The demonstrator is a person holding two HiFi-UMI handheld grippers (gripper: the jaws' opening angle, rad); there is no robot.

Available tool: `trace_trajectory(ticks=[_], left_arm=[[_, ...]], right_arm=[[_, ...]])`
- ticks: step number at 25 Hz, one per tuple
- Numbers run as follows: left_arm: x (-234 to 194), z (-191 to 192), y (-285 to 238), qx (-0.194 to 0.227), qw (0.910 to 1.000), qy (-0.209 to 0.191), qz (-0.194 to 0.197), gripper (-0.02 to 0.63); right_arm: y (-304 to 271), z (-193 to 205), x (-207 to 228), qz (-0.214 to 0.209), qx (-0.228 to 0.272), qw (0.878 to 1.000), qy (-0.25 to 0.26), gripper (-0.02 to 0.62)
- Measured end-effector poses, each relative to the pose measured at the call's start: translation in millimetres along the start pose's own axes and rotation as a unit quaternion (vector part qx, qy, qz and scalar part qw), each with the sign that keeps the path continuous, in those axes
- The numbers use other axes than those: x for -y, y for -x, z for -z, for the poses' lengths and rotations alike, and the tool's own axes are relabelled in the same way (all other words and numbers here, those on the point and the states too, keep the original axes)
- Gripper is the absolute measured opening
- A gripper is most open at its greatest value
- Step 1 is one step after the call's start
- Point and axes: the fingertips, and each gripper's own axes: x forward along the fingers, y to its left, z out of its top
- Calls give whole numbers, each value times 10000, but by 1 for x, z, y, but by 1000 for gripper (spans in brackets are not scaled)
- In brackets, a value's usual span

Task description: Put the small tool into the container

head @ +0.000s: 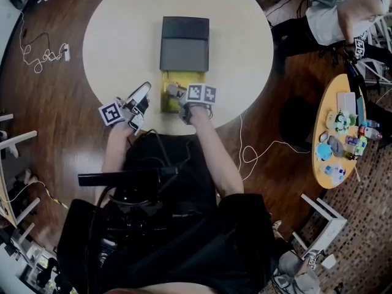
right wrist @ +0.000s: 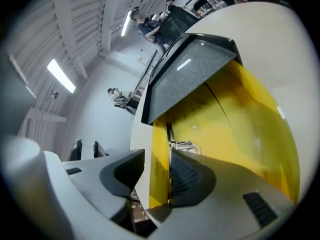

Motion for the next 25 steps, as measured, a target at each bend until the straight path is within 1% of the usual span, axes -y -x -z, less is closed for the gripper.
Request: trace_trajectory(ticks=[2,4,5,6,8,9,10,15,20,22,25], left_arm=[[0,-3,1,-2,10000,25,44,109],[0,-6,4,-11,10000,44,55,109],[-1,-6,5,-17,10000,48,50,109],[-1,-6,5,-22,10000,41,51,109],[0,-7,3,-25,10000,1,92,109],[1,-7,2,-23,9999,-8,114,109],[1,-8,2,-20,9999,-5,124,109],[-4,-10,7,32,9999,125,110,109],[-1,-11,4,31,9997,113,232,109],[-2,-10,3,17,9996,141,241,109],[-2,-9,2,-34,9996,148,256,109]], right_arm=[[0,-3,-2,83,53,9997,215,175],[-3,-4,-4,187,6,9987,471,175],[-5,-3,-3,248,-59,9980,578,153],[-6,-2,-2,307,-137,9974,645,112],[-7,0,3,435,-271,9963,687,114],[-6,0,5,519,-290,9958,703,149],[-4,-1,7,601,-278,9951,736,167],[5,0,3,805,-211,9906,1086,167],[9,-7,-1,1023,-62,9824,1564,167],[8,-7,-1,1020,-92,9820,1587,167],[11,-8,0,1026,-51,9835,1486,167]])
